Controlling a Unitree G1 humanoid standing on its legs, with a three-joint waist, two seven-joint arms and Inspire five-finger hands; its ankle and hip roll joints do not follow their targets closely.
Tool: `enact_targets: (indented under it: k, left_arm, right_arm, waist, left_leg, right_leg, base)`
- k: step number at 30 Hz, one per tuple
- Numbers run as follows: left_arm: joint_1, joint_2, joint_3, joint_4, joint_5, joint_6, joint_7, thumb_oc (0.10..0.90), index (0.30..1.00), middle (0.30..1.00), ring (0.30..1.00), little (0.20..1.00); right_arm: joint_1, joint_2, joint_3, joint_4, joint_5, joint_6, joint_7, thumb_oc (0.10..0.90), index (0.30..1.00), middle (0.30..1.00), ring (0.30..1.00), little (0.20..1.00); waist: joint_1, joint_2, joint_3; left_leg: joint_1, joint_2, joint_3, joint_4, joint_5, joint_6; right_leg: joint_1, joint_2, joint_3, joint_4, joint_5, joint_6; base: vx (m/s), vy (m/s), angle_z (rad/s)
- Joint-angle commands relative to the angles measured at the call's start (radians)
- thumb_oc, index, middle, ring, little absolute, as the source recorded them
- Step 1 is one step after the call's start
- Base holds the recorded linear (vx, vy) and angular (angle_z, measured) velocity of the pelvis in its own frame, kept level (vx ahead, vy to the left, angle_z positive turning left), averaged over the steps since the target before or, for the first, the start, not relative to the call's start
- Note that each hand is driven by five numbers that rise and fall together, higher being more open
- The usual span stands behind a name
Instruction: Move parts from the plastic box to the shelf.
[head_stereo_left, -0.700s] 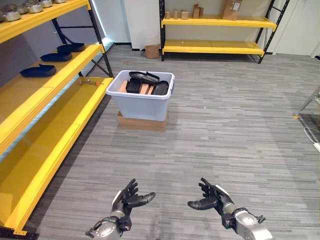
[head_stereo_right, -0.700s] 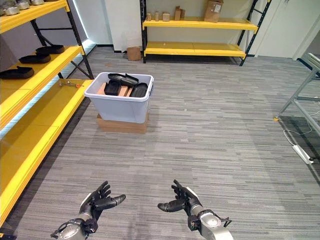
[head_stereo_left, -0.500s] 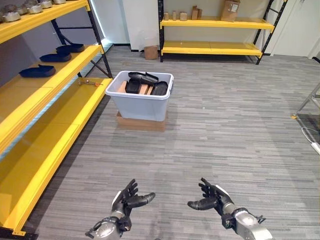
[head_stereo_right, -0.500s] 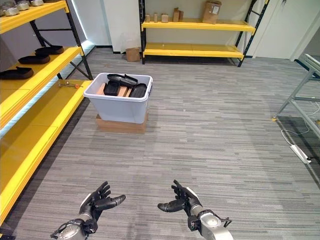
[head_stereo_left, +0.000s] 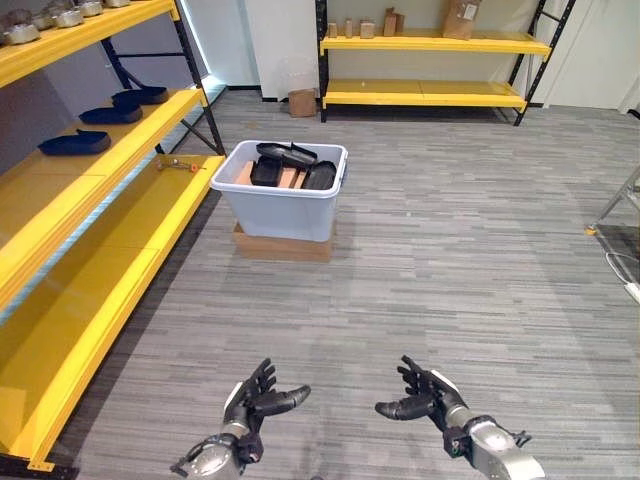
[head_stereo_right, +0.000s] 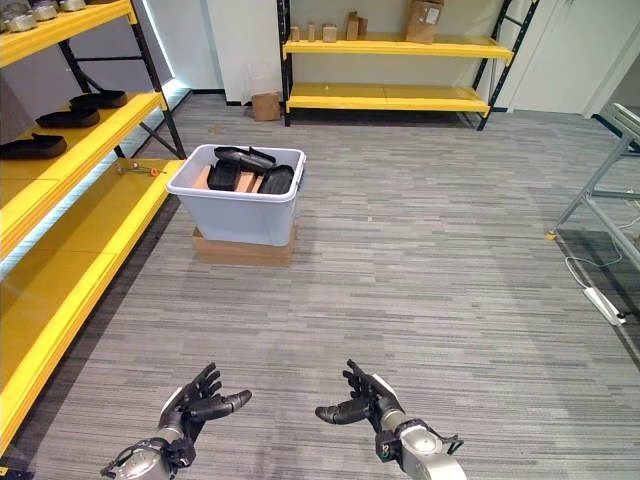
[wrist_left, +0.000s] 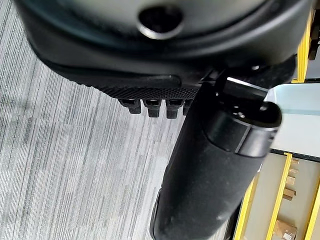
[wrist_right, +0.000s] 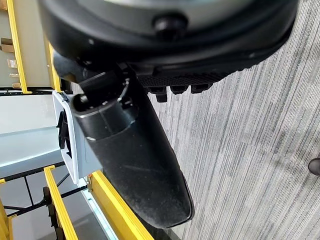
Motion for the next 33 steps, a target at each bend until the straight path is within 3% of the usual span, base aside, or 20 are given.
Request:
enact_targets:
  k: [1,13,20,27,29,30,33]
  left_arm:
    - [-0.075,0.020,0.010,-0.033,0.003,-0.067,-0.027,0.900,1.000,1.000,1.000,1.000]
    - [-0.071,0.019,0.012,-0.029,0.004,-0.070,-0.029,0.900,1.000,1.000,1.000,1.000]
    - [-0.075,0.032,0.019,-0.051,0.009,-0.078,-0.023,0.900,1.000,1.000,1.000,1.000]
    - [-0.073,0.057,0.016,-0.077,0.016,-0.082,-0.021,0.900,1.000,1.000,1.000,1.000]
    - [-0.067,0.061,0.016,-0.090,0.021,-0.079,-0.026,0.900,1.000,1.000,1.000,1.000]
    - [-0.068,0.069,0.012,-0.098,0.027,-0.078,-0.026,0.900,1.000,1.000,1.000,1.000]
    - [-0.068,0.074,0.012,-0.108,0.037,-0.080,-0.036,0.900,1.000,1.000,1.000,1.000]
  right_arm:
    - [-0.068,-0.001,-0.006,-0.027,0.015,-0.071,0.018,0.900,1.000,1.000,1.000,1.000]
    - [-0.068,0.001,-0.007,-0.034,0.030,-0.071,0.022,0.900,1.000,1.000,1.000,1.000]
    - [-0.110,-0.002,0.002,-0.034,-0.008,-0.075,0.018,0.900,1.000,1.000,1.000,1.000]
    - [-0.116,0.005,-0.004,-0.042,0.000,-0.071,0.026,0.900,1.000,1.000,1.000,1.000]
    - [-0.104,0.008,-0.007,-0.053,-0.006,-0.067,0.031,0.900,1.000,1.000,1.000,1.000]
    - [-0.090,0.012,-0.009,-0.065,-0.004,-0.067,0.036,0.900,1.000,1.000,1.000,1.000]
    - [-0.079,0.011,-0.012,-0.087,-0.001,-0.070,0.044,0.900,1.000,1.000,1.000,1.000]
  waist:
    - [0.023,-0.022,-0.039]
    - [0.025,-0.023,-0.033]
    - [0.039,-0.027,-0.013]
    - [0.062,-0.017,0.020]
    - [0.061,-0.019,0.039]
    - [0.052,-0.019,0.065]
    - [0.049,-0.013,0.073]
  left_leg:
    - [0.042,0.080,0.005,-0.007,-0.045,-0.069]
    - [0.034,0.073,0.002,-0.007,-0.044,-0.065]
    - [0.027,0.056,-0.008,-0.007,-0.053,-0.044]
    - [0.032,0.014,-0.044,-0.007,-0.063,0.007]
    - [0.045,-0.004,-0.056,-0.005,-0.068,0.026]
    - [0.052,-0.023,-0.085,0.006,-0.069,0.046]
    - [0.056,-0.025,-0.105,0.005,-0.072,0.057]
  right_leg:
    - [-0.007,-0.112,-0.005,-0.001,0.022,0.135]
    - [-0.012,-0.117,-0.008,-0.001,0.027,0.137]
    - [-0.018,-0.134,-0.020,0.012,0.049,0.146]
    - [-0.100,-0.206,-0.033,0.228,0.011,0.171]
    - [-0.148,-0.241,-0.018,0.346,0.060,0.191]
    - [-0.209,-0.258,0.036,0.488,0.146,0.206]
    - [-0.274,-0.225,0.083,0.544,0.131,0.190]
  base:
    - [0.00,0.000,0.00]
    - [0.00,0.003,0.00]
    - [-0.01,0.064,0.01]
    - [-0.02,0.128,0.11]
    - [-0.01,0.196,0.16]
    - [-0.02,0.198,0.24]
    - [0.04,0.115,0.51]
